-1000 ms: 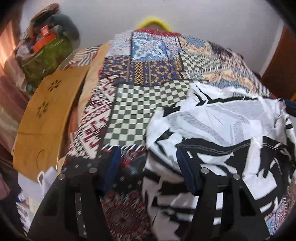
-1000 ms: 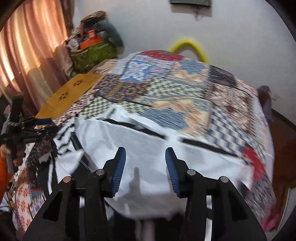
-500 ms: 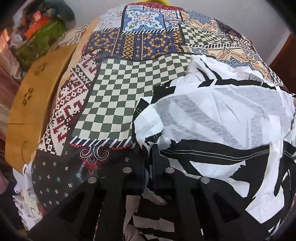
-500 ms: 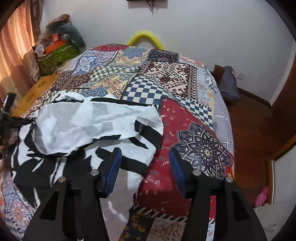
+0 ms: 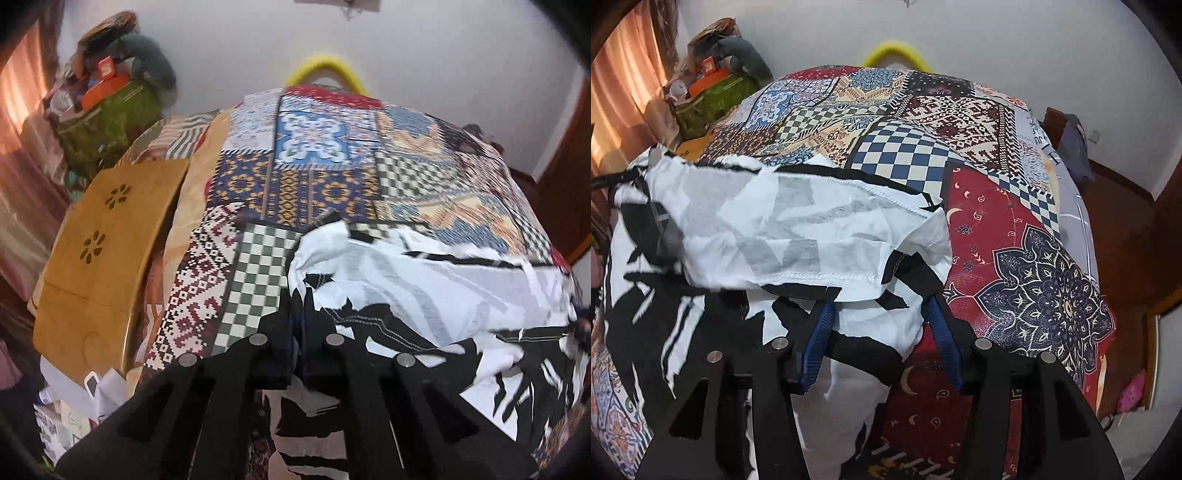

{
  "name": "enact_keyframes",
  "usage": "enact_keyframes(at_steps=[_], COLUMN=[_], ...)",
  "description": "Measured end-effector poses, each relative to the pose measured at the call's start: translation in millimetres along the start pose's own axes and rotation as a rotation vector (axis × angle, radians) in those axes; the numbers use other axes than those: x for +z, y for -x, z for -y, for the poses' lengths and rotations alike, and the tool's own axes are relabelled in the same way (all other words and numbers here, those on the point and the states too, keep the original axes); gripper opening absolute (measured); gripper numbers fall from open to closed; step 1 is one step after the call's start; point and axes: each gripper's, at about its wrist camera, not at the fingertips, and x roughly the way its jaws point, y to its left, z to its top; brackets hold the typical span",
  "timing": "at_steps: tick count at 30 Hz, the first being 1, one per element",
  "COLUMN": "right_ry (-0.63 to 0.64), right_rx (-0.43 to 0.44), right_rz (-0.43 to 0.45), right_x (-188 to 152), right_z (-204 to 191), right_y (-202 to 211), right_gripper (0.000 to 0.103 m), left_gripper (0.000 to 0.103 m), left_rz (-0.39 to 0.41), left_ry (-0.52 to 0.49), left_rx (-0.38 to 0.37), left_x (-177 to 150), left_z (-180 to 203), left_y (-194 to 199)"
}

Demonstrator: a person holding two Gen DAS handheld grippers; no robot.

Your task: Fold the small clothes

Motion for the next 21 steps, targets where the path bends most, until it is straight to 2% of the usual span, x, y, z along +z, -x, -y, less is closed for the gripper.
enact_keyframes(at_steps=[3, 7, 10, 13, 15, 17, 19, 21], right_ry=[0.002, -0.005, -0.002, 0.0, -0.005, -0.006, -0.009, -0.014], right_rx=[0.001, 0.012, 0.009, 0.008, 0.007, 0.003, 0.001, -0.002], right_rz=[-0.005, -0.005, -0.008, -0.01, -0.011, -0.011, -0.011, -0.012], right_x=[-0.4, -0.9, 0.0, 0.3, 0.7, 0.9, 1.4, 1.4], right_z=[-0.5, 0.0, -1.6, -1.6, -1.0, -1.3, -1.5, -1.4], right_y=[-1.7, -3.5, -5.3, -6.2, -6.2, -6.7, -7.6, -7.4], right_gripper=[0.049, 0.049, 0.049, 0.049, 0.049, 0.049, 0.049, 0.049], left_gripper=[0.003, 0.003, 0.003, 0.005, 0.012, 0.03, 0.04, 0.042], left_rz=[-0.013, -0.066, -0.094, -0.086, -0.076, -0.057, -0.036, -0.025], left_ry=[0.035, 0.064, 0.163, 0.237, 0.247, 0.264, 0.273, 0.247], left_rx=[0.055, 0.081, -0.005, -0.073, -0.081, -0.089, -0.087, -0.073], left_x=[6.7, 13.3, 21.5, 31.4, 37.8, 41.8, 43.4, 43.3], left_z=[-13.5, -29.3, -45.0, -55.9, -59.8, -64.1, -68.0, -67.2], left_y=[-19.0, -53.1, -65.1, -63.6, -58.8, -50.3, -39.0, -30.1])
